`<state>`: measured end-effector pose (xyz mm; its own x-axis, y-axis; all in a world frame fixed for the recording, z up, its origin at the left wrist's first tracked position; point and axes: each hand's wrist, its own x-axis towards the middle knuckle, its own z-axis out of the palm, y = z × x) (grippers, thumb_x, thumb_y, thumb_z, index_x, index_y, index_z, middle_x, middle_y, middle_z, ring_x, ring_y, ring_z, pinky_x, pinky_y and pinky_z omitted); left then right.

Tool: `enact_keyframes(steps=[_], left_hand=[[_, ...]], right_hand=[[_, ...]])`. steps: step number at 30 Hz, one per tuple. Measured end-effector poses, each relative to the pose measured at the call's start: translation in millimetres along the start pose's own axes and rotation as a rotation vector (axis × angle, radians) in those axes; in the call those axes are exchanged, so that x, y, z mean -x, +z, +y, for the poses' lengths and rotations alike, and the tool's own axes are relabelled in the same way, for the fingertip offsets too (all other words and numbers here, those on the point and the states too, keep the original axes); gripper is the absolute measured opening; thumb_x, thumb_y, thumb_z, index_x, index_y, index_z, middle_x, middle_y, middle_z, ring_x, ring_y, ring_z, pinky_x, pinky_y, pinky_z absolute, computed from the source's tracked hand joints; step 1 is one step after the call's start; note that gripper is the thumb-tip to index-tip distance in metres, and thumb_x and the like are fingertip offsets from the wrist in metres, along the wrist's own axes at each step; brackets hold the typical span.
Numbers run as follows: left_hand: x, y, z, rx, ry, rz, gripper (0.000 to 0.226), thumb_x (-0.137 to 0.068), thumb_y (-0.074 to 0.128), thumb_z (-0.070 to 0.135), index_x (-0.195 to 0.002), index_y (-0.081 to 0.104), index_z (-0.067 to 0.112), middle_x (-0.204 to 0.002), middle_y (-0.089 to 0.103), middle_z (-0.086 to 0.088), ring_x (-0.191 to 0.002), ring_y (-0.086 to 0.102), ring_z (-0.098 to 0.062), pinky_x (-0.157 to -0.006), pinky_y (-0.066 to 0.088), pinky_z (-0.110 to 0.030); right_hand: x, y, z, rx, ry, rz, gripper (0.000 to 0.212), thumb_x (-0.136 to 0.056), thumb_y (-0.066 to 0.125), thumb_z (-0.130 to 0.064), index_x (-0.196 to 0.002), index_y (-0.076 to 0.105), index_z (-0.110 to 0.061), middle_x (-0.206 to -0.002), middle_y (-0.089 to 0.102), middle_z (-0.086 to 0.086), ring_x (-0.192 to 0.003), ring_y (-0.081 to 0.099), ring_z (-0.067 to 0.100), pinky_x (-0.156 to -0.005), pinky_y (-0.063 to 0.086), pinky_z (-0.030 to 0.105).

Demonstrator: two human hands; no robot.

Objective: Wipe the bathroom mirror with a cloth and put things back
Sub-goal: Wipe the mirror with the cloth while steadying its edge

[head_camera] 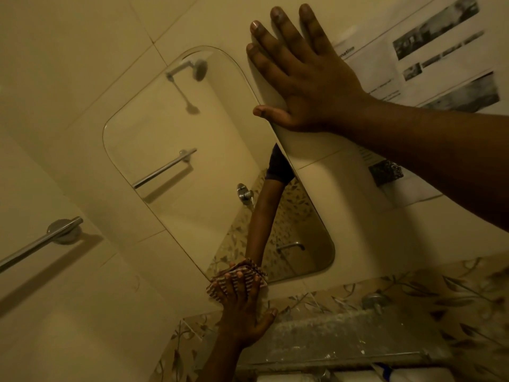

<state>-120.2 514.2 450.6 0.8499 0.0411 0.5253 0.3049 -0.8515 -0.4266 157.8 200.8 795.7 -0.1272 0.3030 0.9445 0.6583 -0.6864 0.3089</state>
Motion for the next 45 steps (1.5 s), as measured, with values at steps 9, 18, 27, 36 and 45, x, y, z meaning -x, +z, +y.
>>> enact_keyframes(steps=[9,18,27,36,45], left_hand=[[-11.0,3.3,26.4,0.042,-0.019,0.007,0.102,-0.096,0.038,0.079,-0.170,-0.004,0.022,-0.174,-0.019,-0.017,-0.159,-0.021,-0.044,-0.115,0.011,-0.076],[-31.9,-4.6,73.2,0.025,0.031,-0.042,0.104,-0.091,0.047,0.079,-0.170,0.005,0.027,-0.177,-0.010,-0.016,-0.161,-0.015,-0.045,-0.121,-0.009,-0.069],[-55.2,-11.2,125.9,0.086,0.041,-0.012,0.097,-0.092,0.047,0.079,-0.169,0.014,0.032,-0.178,-0.003,-0.011,-0.162,-0.009,-0.043,-0.118,0.007,-0.074],[-70.5,-25.3,136.9,0.060,0.094,0.019,0.083,-0.098,0.040,0.075,-0.168,0.020,0.036,-0.178,0.010,-0.003,-0.164,-0.002,-0.038,-0.123,0.003,-0.068],[-125.5,-81.3,110.3,0.066,0.024,0.191,0.081,-0.100,0.037,0.073,-0.169,0.016,0.035,-0.178,0.003,-0.007,-0.164,-0.003,-0.038,-0.126,-0.012,-0.064]], right_hand=[[-0.7,1.8,-0.2,0.004,0.002,0.006,0.096,-0.108,0.015,-0.079,-0.174,0.010,-0.009,-0.181,0.010,0.024,-0.167,0.011,0.049,-0.131,0.008,0.068],[0.0,-3.1,-0.8,0.009,-0.001,-0.025,0.096,-0.109,0.016,-0.077,-0.174,0.009,-0.007,-0.181,0.007,0.025,-0.167,0.008,0.049,-0.131,0.006,0.069],[-0.5,-8.6,-1.0,0.016,-0.001,-0.060,0.096,-0.109,0.016,-0.076,-0.175,0.007,-0.007,-0.182,0.004,0.023,-0.168,0.006,0.049,-0.132,0.005,0.068],[-0.4,-7.8,-1.0,0.031,0.004,-0.038,0.096,-0.108,0.017,-0.077,-0.175,0.010,-0.008,-0.182,0.007,0.022,-0.168,0.008,0.048,-0.132,0.006,0.066],[0.4,-4.4,-2.2,0.056,0.002,-0.009,0.096,-0.109,0.018,-0.077,-0.174,0.014,-0.007,-0.181,0.012,0.023,-0.167,0.012,0.048,-0.132,0.008,0.067]])
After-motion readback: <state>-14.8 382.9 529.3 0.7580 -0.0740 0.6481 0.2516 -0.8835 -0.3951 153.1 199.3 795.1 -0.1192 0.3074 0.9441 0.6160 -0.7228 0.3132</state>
